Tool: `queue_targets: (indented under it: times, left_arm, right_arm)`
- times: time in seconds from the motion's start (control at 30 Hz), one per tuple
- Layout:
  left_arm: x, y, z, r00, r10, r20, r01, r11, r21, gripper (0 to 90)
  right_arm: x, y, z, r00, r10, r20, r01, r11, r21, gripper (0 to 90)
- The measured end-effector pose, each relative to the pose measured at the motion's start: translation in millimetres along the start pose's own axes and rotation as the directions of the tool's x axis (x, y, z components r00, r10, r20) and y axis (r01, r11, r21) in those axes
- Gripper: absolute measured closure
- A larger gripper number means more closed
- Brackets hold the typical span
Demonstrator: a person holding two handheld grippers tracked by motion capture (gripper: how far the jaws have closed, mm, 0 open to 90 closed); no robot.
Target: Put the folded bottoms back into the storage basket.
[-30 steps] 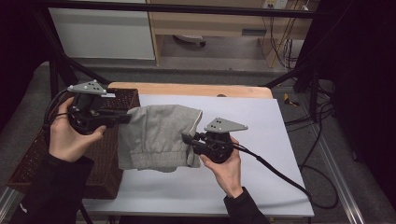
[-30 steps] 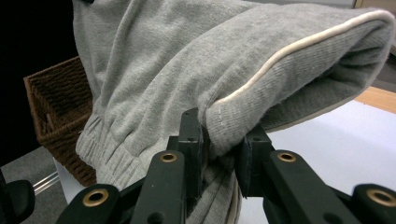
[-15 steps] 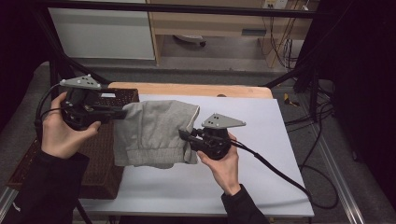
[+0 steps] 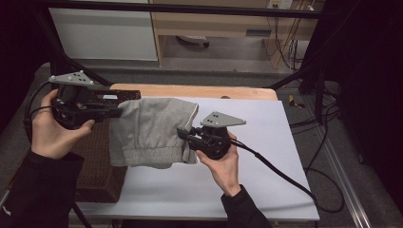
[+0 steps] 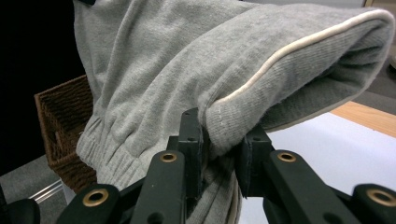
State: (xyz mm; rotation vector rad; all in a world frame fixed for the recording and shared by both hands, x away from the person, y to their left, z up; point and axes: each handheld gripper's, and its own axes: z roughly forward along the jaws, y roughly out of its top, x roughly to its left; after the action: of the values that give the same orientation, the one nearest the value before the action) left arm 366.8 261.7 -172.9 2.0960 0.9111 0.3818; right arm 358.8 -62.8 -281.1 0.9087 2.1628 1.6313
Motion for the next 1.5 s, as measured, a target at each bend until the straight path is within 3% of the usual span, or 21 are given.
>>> queue_targets:
  times: [0.77,1.27,1.5]
  left_arm:
    - [31.4,-13.4,-24.3,0.9987,-0.025,-0.045,0.025,0.9997,-0.009,83.9]
    - [48.4,-20.3,-40.8,0.9963,-0.021,-0.083,0.021,0.9997,-0.01,83.8]
    - [59.0,-26.1,-46.6,0.9941,-0.042,-0.1,0.041,0.999,-0.018,83.9]
  right_arm:
    - [21.3,13.4,35.0,0.9997,-0.016,-0.019,0.016,1.0,-0.007,75.0]
    - [35.5,22.4,54.8,0.9991,-0.025,-0.033,0.025,0.999,-0.02,75.0]
    - [42.3,25.3,65.3,0.9989,-0.026,-0.038,0.025,0.999,-0.023,75.0]
